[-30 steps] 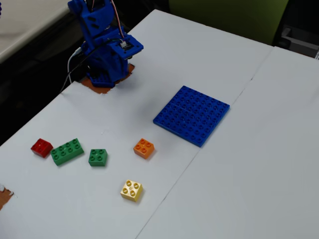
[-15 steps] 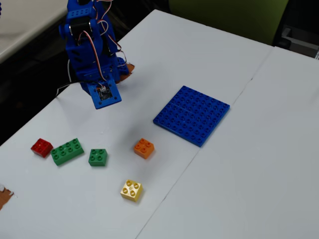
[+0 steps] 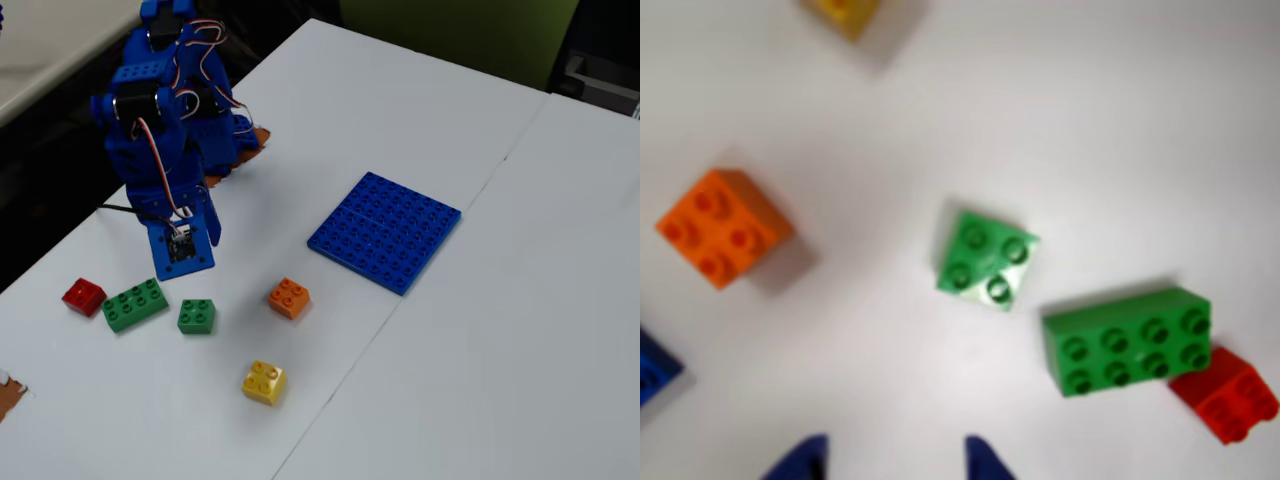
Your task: Pick up the 2x2 green block and go up the 8x8 blue block.
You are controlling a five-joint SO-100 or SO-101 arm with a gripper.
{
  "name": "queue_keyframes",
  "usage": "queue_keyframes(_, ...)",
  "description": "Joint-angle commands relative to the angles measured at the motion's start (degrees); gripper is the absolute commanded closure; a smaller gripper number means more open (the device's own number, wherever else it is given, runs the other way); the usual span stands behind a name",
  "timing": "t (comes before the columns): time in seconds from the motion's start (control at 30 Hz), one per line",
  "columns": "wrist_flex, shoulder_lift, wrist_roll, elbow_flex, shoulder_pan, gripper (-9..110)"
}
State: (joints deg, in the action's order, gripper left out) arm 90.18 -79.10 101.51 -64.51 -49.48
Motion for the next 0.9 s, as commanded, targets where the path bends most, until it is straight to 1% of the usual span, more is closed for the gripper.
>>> queue_keyframes(0.0,-0.3,4.1,-0.2,7.9,-1.6,76)
queue_keyframes(0.13,-1.2,8.6,-0.2,12.5,-3.3,72)
queue_keyframes(0.23,-1.3,13.4,0.5,16.8,-4.7,73)
queue_keyframes(0.33,-3.7,16.8,1.2,17.5,-5.5,74)
queue_keyframes(0.47,-1.0,23.3,2.1,24.3,-6.4,72)
queue_keyframes(0.87,-1.8,28.0,2.7,23.1,-6.2,72)
